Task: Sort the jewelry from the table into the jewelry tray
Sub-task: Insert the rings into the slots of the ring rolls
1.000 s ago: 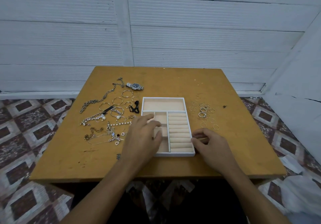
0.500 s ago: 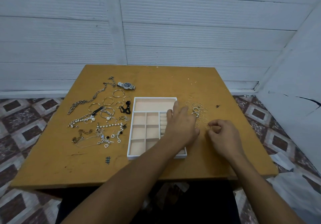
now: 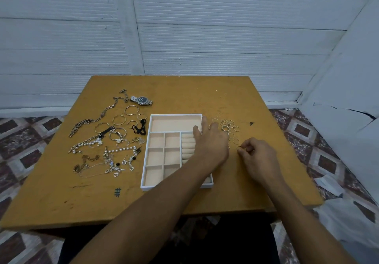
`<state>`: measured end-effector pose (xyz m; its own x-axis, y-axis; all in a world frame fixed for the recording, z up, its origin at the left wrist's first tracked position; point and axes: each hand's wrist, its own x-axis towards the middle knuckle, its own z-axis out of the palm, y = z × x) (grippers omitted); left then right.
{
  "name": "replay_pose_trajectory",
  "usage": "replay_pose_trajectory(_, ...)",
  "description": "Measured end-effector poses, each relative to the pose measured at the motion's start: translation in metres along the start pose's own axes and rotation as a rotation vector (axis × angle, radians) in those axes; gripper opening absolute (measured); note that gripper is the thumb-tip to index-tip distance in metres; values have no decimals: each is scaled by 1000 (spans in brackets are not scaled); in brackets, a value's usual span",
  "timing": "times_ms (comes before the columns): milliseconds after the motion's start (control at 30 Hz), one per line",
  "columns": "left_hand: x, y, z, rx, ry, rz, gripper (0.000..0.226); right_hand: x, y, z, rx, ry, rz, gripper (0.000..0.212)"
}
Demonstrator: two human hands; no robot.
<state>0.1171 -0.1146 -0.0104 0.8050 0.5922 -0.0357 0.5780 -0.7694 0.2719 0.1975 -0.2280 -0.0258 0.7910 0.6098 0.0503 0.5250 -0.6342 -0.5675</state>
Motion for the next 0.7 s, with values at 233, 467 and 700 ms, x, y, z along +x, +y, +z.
replay_pose_trajectory(233,-2,-3,-2,-35,44,70,16,5,1,5,26,-14,22,6)
replay_pose_trajectory(467,-11,-9,-12,-130,127,63,6,-7,-4,3,80,53,-72,12)
replay_pose_trajectory(700,-22,-66,-46,-206,243,-50,19,-18,-15,-4,142,62,-63,9)
